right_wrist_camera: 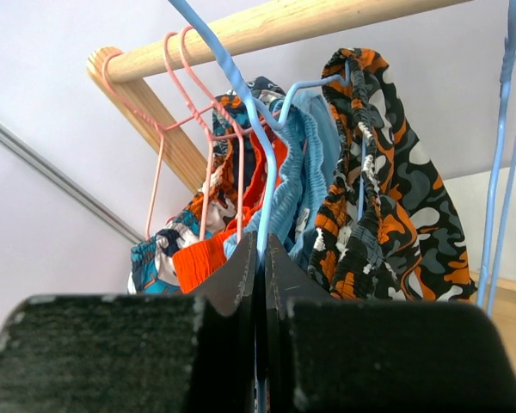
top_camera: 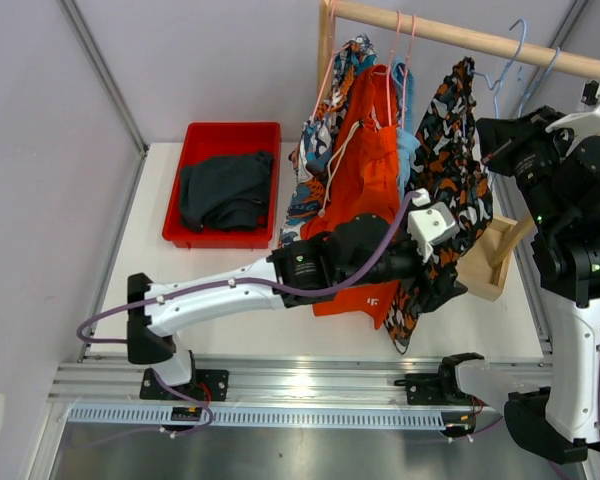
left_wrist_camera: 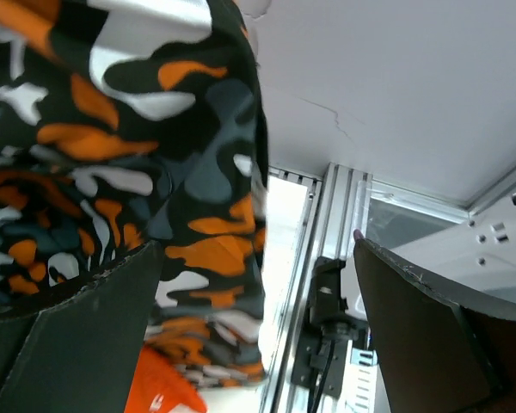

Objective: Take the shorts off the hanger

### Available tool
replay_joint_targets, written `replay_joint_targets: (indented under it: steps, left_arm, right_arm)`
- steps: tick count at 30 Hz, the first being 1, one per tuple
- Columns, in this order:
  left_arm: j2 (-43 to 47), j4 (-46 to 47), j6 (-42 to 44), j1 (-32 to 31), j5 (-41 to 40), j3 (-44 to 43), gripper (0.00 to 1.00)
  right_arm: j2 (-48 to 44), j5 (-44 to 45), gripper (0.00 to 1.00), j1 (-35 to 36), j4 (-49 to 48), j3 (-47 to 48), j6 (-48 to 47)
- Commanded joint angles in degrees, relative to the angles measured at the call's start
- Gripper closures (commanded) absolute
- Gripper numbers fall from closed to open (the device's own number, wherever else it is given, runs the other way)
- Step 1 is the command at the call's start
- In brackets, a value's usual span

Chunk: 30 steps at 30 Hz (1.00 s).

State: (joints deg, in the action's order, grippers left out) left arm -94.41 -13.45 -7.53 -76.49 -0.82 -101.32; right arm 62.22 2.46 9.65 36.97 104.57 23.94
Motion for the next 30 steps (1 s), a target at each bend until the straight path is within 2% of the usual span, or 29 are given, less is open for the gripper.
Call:
replay_joint_targets:
  steps: [1,5,7,9,10,11,12,13,15,16,21,22,24,25,30]
  left_arm:
    - [-1.9,5.0,0.0,-0.2,2.4,-6.1,0.01]
    - [-5.8,4.0,0.6,-0.2,1.1,-10.3,0.01]
    - [-7.4,4.0,0.8,-0.2,-1.4,-11.6,0.08]
    - [-8.1,5.3,0.9,-0.1,-3.7,-11.7,0.21]
    - [-8.1,6.8,0.8,0.0,-3.9,-11.3,0.36]
    - [-8.1,7.5,0.6,0.2,-4.1,-10.7,0.44]
    - [-8.1,8.1,0.3,0.3,-4.1,-10.0,0.57]
    - [-7.9,9.0,0.2,0.3,-4.2,-9.6,0.78]
    - [-7.5,9.8,0.0,0.3,-4.8,-7.5,0.96]
    - [-6.6,10.4,-0.6,0.3,-5.5,-6.7,1.0]
    - [0.2,13.3,-3.0,-1.3,-5.2,5.3,1.0]
    - [1.5,15.5,-3.6,-1.9,-5.4,11.3,1.0]
    - [5.5,15.9,-4.8,-4.4,-6.2,15.5,1.0]
    - [6.8,17.1,-5.6,-5.6,-6.5,21.8,1.0]
    - [11.5,19.3,-10.8,-12.9,-10.0,32.9,1.0]
  right_arm:
    - [-2.1,-1.8,1.0,0.3,0.2,1.9,0.2]
    - [-2.8,-5.1,1.0,0.3,1.8,2.6,0.8]
    - [-3.2,-5.8,1.0,0.3,2.7,2.6,1.5]
    - [-3.6,-6.8,1.0,0.3,3.3,2.3,2.2]
    - [-3.6,-6.9,1.0,0.3,3.5,2.1,2.7]
    - [-3.8,-7.2,1.0,0.4,3.7,2.0,3.0]
    - [-3.7,-7.1,1.0,0.3,3.8,1.9,3.1]
    - [-3.7,-6.7,1.0,0.4,4.2,2.0,3.1]
    - [-3.4,-6.2,1.0,0.3,4.3,2.0,3.0]
    - [-3.3,-6.0,1.0,0.4,4.2,2.0,2.8]
    - [-2.0,-2.5,1.0,0.3,3.4,2.5,0.6]
    - [-1.7,-1.5,1.0,0.2,2.8,2.6,0.2]
    - [-0.5,0.5,1.0,0.1,2.1,3.0,-1.0]
    - [0.0,1.1,1.0,0.0,1.8,4.0,-1.4]
    - [4.0,3.0,1.0,-1.4,2.8,8.2,-2.9]
